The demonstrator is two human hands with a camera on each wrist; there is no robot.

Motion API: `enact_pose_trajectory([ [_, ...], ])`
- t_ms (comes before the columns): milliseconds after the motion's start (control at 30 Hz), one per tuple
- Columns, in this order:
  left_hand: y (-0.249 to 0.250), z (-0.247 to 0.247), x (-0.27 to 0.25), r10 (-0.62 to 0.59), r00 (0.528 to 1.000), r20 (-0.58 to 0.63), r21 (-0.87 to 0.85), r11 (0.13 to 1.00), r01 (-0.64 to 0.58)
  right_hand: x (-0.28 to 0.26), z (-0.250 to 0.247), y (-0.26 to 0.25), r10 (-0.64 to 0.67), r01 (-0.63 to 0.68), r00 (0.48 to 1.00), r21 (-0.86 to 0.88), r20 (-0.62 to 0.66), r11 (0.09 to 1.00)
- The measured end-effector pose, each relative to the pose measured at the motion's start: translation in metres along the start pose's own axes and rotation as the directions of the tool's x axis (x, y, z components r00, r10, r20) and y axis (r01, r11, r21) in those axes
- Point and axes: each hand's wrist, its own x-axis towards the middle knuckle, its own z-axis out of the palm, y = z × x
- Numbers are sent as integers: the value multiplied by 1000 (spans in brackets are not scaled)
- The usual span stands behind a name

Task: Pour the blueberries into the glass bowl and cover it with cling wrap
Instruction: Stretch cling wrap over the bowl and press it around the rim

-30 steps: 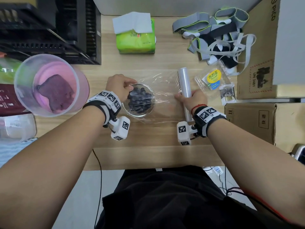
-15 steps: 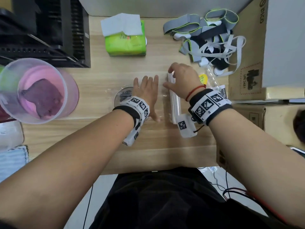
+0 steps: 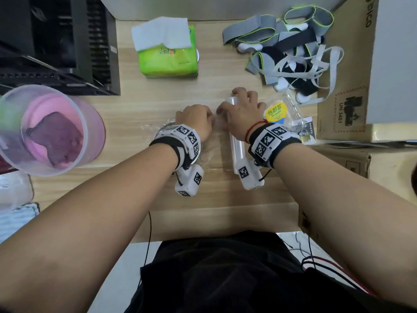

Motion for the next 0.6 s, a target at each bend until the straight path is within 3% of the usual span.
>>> enact_pose_trajectory([
  [200,3,-4,1,-51,999,18,-121,991,53,5,-3,5,5,-1,999,91,-46,996],
  [367,6,-5,5,-8,1000,5,-228,974,9,7,-1,8,-7,14,998,111,-64,994],
  [600,9,-6,6,44,998,-37,-112,993,-47,10,5,3,-28,32,993,30,-116,999],
])
